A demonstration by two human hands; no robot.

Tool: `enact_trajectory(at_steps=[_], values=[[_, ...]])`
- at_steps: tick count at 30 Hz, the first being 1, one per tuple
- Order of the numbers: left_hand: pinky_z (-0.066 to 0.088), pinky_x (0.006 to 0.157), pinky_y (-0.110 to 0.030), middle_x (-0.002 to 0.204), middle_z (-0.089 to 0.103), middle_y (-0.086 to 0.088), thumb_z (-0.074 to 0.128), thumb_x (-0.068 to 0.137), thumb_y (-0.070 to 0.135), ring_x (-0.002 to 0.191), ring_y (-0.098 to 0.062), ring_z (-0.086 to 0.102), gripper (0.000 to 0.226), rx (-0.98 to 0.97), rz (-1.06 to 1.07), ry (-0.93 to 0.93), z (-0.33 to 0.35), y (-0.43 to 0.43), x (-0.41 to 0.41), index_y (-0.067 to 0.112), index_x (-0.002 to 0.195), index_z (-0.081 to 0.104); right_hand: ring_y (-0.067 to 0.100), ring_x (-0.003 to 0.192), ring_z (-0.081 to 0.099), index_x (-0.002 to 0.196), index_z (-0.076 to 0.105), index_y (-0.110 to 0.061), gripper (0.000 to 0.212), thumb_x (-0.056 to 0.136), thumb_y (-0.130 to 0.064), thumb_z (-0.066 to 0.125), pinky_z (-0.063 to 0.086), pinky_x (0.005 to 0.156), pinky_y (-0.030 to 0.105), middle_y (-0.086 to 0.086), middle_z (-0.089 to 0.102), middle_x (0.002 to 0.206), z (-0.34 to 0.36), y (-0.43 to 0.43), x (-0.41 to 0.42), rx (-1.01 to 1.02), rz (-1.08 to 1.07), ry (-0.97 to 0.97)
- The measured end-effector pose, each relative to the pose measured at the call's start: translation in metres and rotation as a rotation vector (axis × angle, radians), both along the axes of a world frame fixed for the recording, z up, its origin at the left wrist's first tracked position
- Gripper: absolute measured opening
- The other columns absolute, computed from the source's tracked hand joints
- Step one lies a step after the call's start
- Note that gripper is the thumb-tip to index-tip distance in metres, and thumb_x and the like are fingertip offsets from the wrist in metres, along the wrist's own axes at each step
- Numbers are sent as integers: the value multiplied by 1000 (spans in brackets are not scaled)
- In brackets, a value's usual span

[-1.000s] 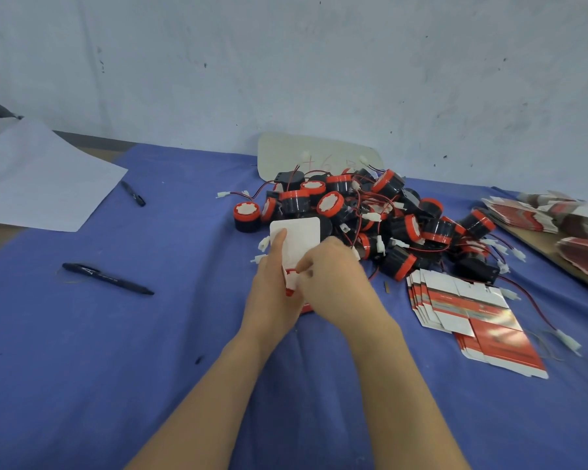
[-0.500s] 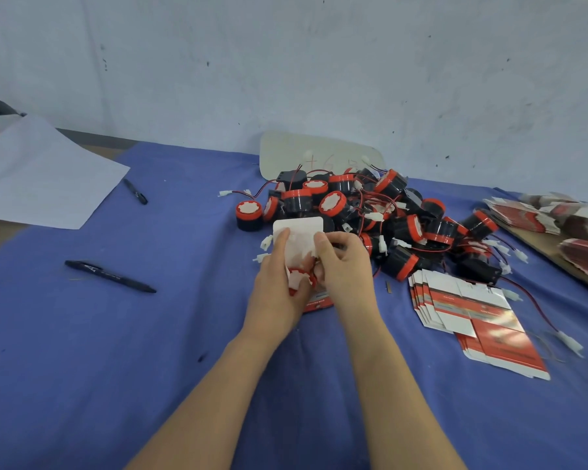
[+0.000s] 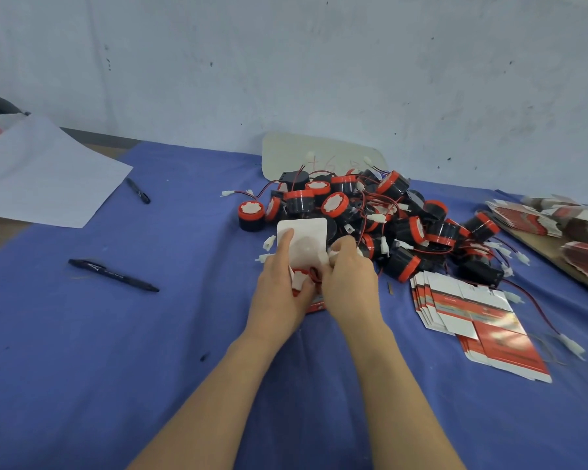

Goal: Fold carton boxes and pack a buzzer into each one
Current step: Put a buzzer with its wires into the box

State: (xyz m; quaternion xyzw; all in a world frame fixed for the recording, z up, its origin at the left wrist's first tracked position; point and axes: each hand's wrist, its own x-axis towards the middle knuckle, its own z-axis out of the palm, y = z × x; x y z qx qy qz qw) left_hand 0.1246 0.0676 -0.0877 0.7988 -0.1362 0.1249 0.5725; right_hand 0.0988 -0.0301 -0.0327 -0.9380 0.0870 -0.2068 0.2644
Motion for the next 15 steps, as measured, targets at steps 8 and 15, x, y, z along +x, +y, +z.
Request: enact_trajectory(at_steps=[8, 15], values=[[50, 90, -45, 124, 49, 8, 56, 87, 21, 112, -21, 52, 75, 24, -13, 14, 0, 0, 0, 47, 144, 14, 21, 82, 54, 93, 69, -10, 28, 98, -26, 47, 41, 64, 30, 5, 58, 98, 1, -8, -3, -162, 164, 151], [50, 89, -45, 127, 46, 0, 48, 92, 11, 106, -19, 52, 71, 50, -33, -24, 1, 2, -1, 35, 150, 14, 21, 81, 60, 91, 68, -13, 20, 96, -21, 50, 48, 64, 33, 1, 65, 88, -2, -4, -9, -118, 114, 97]])
